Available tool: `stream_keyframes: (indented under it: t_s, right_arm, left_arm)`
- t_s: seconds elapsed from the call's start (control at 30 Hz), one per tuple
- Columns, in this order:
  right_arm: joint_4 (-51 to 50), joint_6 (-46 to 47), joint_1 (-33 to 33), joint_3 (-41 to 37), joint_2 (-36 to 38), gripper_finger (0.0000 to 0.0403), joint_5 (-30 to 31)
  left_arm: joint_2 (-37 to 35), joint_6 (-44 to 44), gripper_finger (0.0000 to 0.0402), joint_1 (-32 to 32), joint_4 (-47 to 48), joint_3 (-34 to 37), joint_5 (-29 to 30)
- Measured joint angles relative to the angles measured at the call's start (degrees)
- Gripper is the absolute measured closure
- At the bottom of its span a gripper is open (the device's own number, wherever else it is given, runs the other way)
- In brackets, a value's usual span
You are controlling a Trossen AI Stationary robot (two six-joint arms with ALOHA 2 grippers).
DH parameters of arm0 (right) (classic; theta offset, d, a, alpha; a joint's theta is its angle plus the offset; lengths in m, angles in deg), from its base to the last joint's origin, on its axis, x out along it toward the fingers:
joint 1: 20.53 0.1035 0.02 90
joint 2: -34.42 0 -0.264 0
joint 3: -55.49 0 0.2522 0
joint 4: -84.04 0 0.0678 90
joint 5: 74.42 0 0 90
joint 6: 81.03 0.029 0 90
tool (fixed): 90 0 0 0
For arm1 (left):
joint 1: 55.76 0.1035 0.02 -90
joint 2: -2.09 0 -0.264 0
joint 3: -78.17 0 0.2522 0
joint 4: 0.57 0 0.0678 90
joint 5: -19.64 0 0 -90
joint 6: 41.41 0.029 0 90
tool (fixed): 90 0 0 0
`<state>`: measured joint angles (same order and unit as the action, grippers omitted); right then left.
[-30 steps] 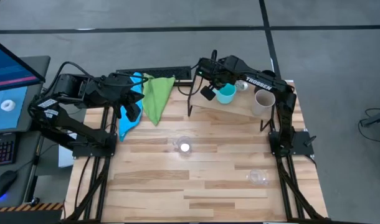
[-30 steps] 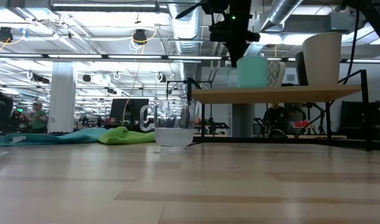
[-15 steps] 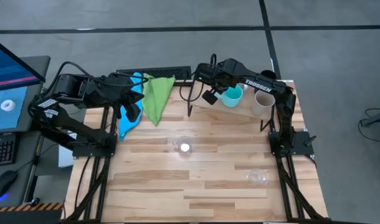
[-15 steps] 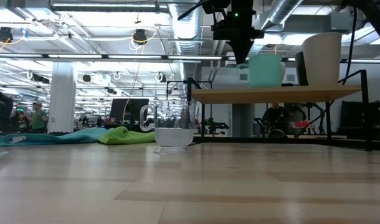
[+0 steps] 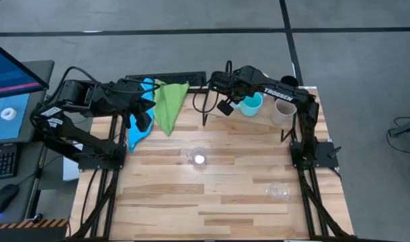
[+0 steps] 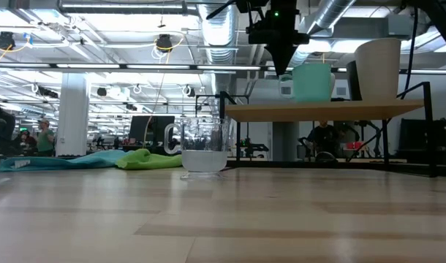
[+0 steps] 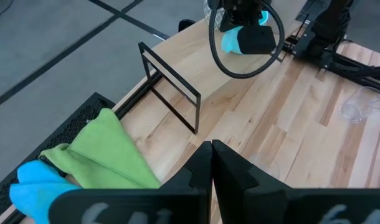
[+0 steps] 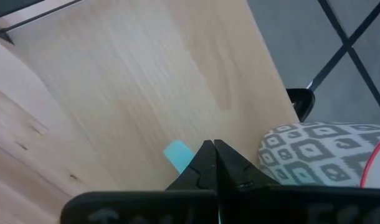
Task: Stack small to large cups/mugs on shelf
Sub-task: Move the blue mug to the center of the shelf
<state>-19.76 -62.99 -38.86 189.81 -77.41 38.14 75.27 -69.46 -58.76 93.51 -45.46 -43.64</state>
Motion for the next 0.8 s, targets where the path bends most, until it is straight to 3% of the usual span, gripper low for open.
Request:
stream_keyframes:
  t_s: [0.8]
  right_arm:
    - [0.06,-0.35,1.81,0.11,2.47,0.0397,1.67]
  left_arm:
    - [0.00,0.59,0.0401,0.00,-0.01,0.00,-0.90]
